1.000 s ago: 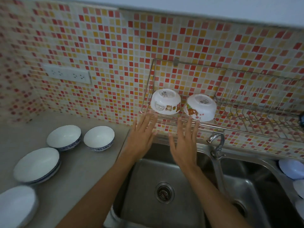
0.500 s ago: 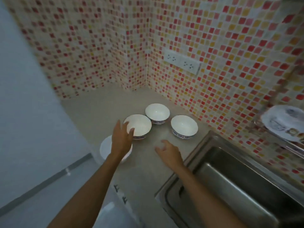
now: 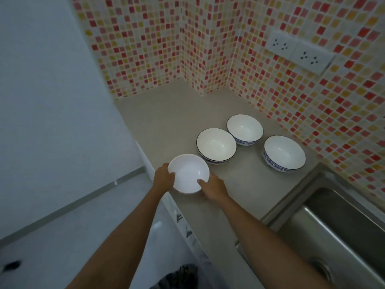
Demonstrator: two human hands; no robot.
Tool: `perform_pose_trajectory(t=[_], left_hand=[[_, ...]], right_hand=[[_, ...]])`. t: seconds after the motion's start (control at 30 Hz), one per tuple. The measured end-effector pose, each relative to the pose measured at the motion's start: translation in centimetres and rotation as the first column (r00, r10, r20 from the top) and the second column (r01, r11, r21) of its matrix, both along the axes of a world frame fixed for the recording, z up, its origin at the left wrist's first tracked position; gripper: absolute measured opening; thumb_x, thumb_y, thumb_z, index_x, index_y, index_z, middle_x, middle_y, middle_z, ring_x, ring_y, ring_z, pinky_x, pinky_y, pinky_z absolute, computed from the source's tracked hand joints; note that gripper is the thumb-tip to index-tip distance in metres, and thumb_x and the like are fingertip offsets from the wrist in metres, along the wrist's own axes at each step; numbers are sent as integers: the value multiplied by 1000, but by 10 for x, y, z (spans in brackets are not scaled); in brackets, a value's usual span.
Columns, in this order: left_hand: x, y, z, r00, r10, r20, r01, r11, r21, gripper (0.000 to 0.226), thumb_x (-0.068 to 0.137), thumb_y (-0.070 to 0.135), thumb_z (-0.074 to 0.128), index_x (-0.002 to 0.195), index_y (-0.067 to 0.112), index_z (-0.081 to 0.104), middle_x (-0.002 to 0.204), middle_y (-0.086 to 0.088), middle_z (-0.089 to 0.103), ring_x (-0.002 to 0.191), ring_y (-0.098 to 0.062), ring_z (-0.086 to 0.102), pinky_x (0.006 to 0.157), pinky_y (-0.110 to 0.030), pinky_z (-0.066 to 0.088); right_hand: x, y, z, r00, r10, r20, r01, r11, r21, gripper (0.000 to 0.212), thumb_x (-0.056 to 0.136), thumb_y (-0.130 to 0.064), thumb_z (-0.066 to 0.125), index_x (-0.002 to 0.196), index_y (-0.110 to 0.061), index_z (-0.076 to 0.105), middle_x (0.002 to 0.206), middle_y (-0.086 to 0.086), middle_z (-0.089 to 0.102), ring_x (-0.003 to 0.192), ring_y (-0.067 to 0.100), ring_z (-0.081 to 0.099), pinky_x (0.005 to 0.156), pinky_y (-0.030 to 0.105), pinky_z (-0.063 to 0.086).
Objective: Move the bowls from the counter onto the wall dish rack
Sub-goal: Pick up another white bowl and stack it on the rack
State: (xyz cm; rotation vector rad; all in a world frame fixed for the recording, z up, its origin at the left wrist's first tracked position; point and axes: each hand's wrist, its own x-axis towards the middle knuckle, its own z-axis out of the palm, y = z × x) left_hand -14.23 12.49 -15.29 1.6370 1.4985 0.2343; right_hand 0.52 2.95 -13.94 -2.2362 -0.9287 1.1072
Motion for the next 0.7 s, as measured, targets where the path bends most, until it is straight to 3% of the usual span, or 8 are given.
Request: perform_pose_trajectory(t=[0.13,0.2,0.33,0.5,0.57,0.63,0.7], left_hand=[[-3,-9,-2,988,96,119,-84,992,-98,75,64,32,36,131,1,49,133,-23,53,120,-39,50,99,-46,43],[2,-17,-2,982,122,146,-102,985,-142,69,69,30,38,132,4,49,132,-21,54,117,-37,51,96,-44,45],[30,-38,5,964,156,213,-117,975,-187,34,92,14,47,124,2,46,123,-19,54,98,-28,49,79,-36,41],[92,-69,34,889,101,446,-24,984,-175,35,95,30,52,123,10,47,117,-6,55,101,-24,53,81,-35,44],[122,-86,50,844,46,534,52,985,-167,35,95,35,51,124,14,47,119,-2,54,104,-22,53,83,-35,44],[151,-104,65,804,-14,595,149,972,-179,36,95,43,47,120,18,46,122,-1,54,106,-22,54,86,-37,46],[180,-120,78,764,-89,639,267,945,-189,49,92,55,44,124,18,49,125,-2,58,108,-23,59,88,-41,52]], right_hand=[[0,-2,-8,999,-44,-31,44,999,11,51,79,-26,45,129,-16,55,119,14,65,99,33,64,82,45,57],[3,-9,-7,997,-73,-34,73,997,18,45,84,-20,46,127,-13,56,118,14,65,98,32,63,82,43,57],[23,-34,-3,986,-160,-52,162,986,46,42,85,-19,43,124,-14,58,114,12,66,92,29,63,80,42,58],[67,-79,27,936,-348,-45,351,926,137,40,89,-15,42,126,-16,54,99,4,59,72,16,61,54,30,58],[86,-103,43,906,-423,-32,422,890,176,40,90,-15,42,129,-17,53,104,4,58,81,19,60,57,31,60],[103,-129,58,874,-485,-36,479,847,230,41,90,-16,43,130,-18,52,111,5,60,93,25,61,67,41,61],[120,-157,72,843,-538,-23,522,806,280,42,88,-16,43,129,-16,53,114,7,61,97,29,62,73,47,60]])
